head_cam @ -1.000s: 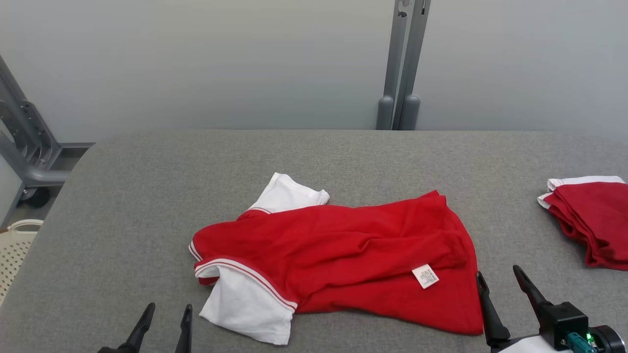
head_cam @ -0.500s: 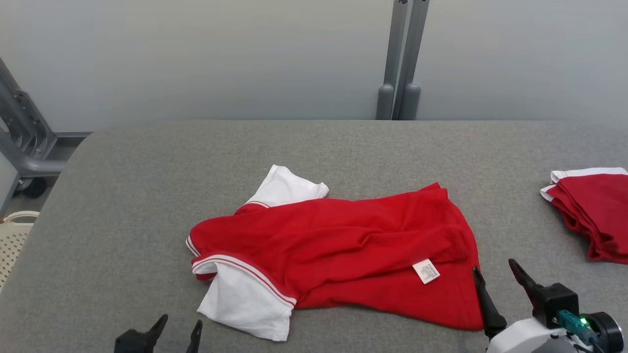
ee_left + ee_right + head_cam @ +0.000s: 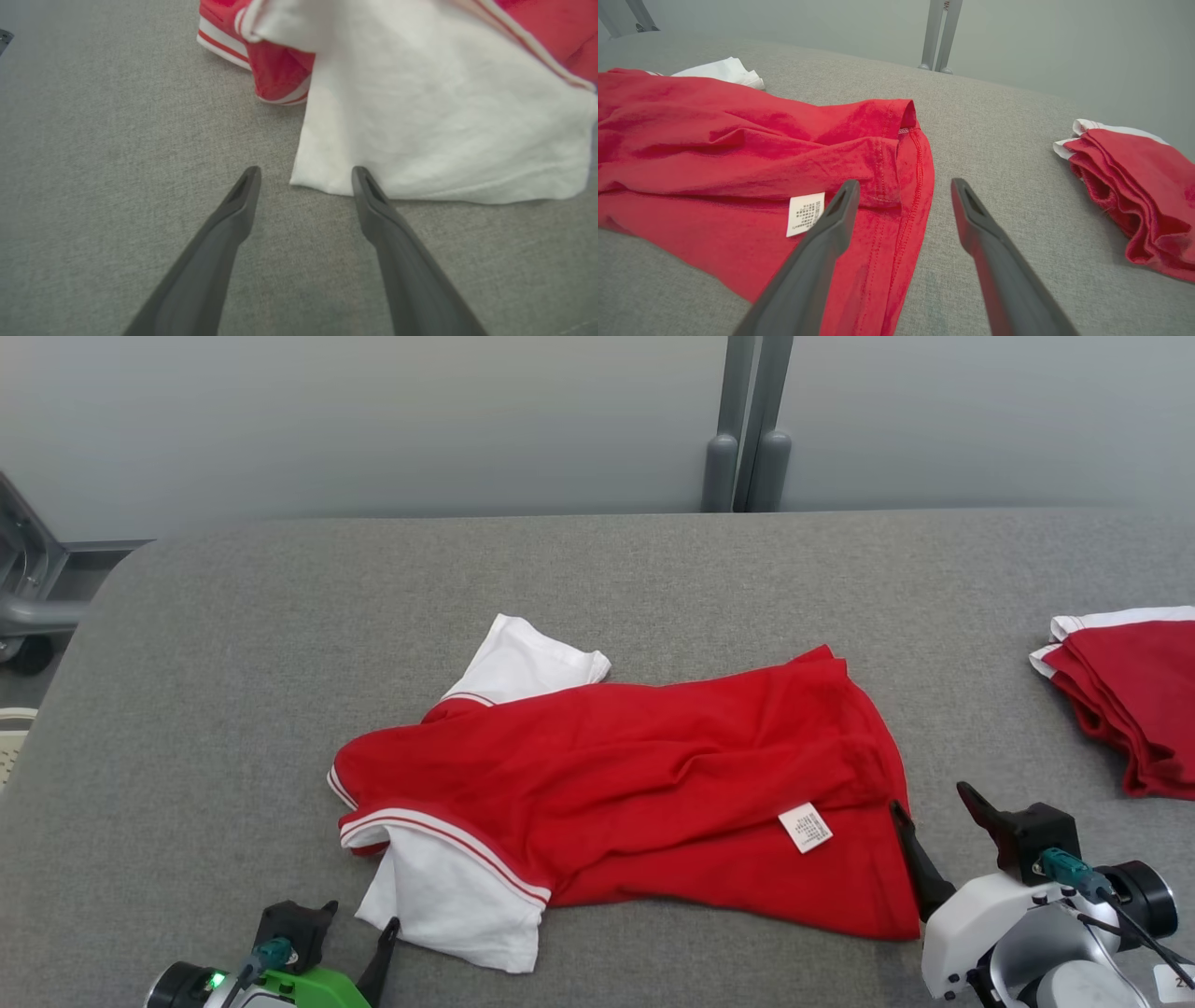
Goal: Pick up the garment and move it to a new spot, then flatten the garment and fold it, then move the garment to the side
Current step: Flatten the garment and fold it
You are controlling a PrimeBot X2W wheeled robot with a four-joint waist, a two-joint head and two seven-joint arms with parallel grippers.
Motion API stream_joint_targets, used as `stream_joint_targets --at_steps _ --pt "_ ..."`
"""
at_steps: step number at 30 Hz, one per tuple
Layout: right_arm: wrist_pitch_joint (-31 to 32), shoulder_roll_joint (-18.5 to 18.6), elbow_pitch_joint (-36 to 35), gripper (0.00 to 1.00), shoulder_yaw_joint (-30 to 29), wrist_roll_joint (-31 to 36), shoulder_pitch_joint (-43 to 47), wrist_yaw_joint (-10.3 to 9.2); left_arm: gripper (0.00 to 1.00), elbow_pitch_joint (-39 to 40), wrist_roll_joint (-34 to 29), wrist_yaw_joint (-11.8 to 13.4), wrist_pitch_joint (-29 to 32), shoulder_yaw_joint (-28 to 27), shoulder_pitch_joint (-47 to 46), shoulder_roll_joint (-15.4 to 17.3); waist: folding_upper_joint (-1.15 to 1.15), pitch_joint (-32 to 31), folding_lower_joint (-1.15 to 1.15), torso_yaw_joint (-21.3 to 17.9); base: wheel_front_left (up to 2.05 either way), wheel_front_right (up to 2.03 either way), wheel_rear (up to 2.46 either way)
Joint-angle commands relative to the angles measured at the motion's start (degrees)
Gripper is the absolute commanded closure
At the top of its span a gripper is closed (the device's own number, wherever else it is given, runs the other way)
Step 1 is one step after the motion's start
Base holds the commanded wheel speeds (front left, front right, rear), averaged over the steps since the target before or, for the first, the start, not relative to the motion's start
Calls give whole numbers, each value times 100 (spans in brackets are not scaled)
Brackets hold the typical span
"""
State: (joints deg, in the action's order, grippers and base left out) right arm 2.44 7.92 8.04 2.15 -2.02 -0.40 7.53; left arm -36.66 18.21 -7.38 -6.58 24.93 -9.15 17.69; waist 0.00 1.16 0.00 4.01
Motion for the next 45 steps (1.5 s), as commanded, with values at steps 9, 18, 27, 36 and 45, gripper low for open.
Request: stream_joint_targets --at_steps 9,18,27,36,45 --pt "-8 124 146 0 124 -86 -207 -9 9 -617 481 -9 -175 517 -541 73 0 189 0 -30 0 0 0" --pt "294 178 434 0 163 -240 -364 -9 100 -890 882 -8 -306 981 -672 95 0 240 0 -40 0 0 0" --pt "376 188 977 0 189 -579 -868 -9 100 -1021 1103 -8 -420 1254 -817 87 0 374 0 30 0 0 0" --pt "379 252 1423 20 368 -861 -1192 -9 100 -1112 1214 1 -497 1400 -1011 76 0 493 0 139 0 0 0" --pt "302 309 1637 100 381 -990 -1192 -9 100 -1077 1388 3 -576 1499 -1165 -23 0 521 0 288 0 0 0"
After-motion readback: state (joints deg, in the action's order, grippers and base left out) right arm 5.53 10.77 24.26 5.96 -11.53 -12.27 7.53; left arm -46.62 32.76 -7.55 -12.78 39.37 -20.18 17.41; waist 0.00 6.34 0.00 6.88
